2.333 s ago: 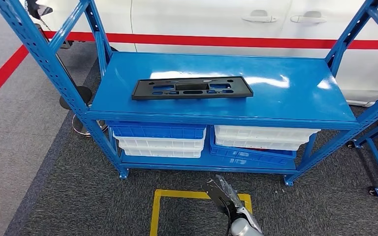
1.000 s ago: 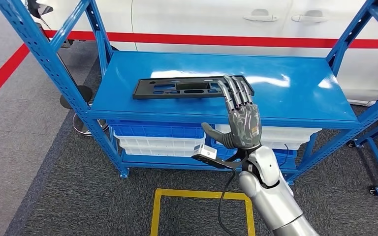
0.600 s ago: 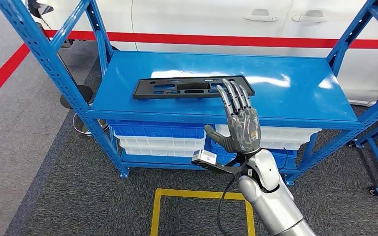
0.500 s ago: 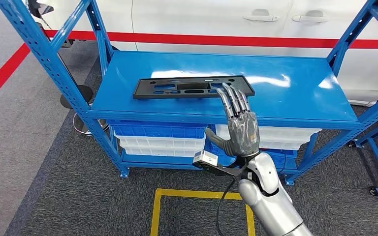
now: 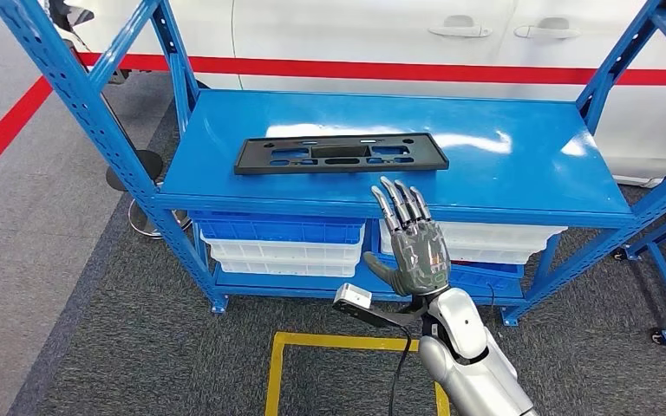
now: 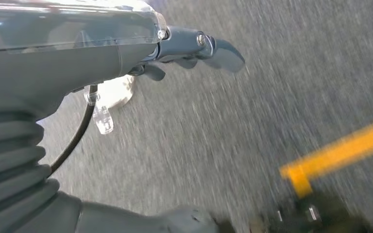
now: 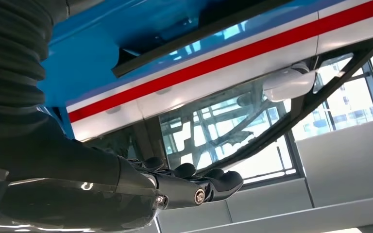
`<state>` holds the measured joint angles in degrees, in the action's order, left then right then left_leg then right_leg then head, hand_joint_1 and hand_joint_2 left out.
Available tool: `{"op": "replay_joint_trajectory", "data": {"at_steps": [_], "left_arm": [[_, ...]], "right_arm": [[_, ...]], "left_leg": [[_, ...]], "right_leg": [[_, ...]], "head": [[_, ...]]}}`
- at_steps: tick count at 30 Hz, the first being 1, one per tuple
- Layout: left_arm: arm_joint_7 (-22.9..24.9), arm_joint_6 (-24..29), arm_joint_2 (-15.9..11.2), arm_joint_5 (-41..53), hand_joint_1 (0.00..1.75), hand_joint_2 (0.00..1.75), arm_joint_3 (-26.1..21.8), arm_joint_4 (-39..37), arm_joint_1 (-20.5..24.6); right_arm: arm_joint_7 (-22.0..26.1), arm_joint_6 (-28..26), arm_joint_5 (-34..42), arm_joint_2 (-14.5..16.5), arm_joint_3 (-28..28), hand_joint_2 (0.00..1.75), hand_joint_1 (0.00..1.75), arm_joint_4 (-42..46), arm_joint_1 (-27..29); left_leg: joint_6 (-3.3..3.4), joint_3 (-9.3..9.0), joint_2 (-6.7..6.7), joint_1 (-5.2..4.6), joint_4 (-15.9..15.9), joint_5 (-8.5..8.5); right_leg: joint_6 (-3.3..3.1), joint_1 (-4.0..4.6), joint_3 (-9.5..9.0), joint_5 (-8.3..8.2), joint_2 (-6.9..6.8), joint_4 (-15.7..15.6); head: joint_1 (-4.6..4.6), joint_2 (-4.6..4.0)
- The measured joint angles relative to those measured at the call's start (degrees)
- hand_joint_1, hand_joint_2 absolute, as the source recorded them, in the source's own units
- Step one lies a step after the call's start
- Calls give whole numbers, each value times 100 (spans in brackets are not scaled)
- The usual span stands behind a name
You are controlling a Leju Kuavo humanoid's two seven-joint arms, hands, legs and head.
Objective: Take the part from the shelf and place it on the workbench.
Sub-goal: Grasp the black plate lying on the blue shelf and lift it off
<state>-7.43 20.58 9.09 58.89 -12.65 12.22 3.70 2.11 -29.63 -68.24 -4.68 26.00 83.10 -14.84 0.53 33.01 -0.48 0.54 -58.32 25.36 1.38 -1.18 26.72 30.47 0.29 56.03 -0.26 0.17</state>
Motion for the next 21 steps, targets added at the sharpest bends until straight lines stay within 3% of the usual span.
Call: {"op": "replay_joint_trajectory", "data": {"at_steps": [10,15,21], "left_arm": [[-170,-74,55,-114,0,0,-202,0,4],[-272,-66,55,-179,0,0,-279,0,-15],[-314,-58,52,-216,0,0,-344,0,-48]], "right_arm": [[-7,-219,-108,0,6,175,0,-96,36],[4,-828,-422,0,16,175,0,419,214],[12,-912,-478,0,75,175,0,955,395]], "left_leg": [[0,-1,0,0,-1,0],[0,2,0,0,0,0],[0,2,0,0,1,1]], "right_leg": [[0,1,2,0,-1,0],[0,1,1,1,0,0],[2,1,5,3,-1,0]], "head": [[0,0],[0,0],[0,0]]}}
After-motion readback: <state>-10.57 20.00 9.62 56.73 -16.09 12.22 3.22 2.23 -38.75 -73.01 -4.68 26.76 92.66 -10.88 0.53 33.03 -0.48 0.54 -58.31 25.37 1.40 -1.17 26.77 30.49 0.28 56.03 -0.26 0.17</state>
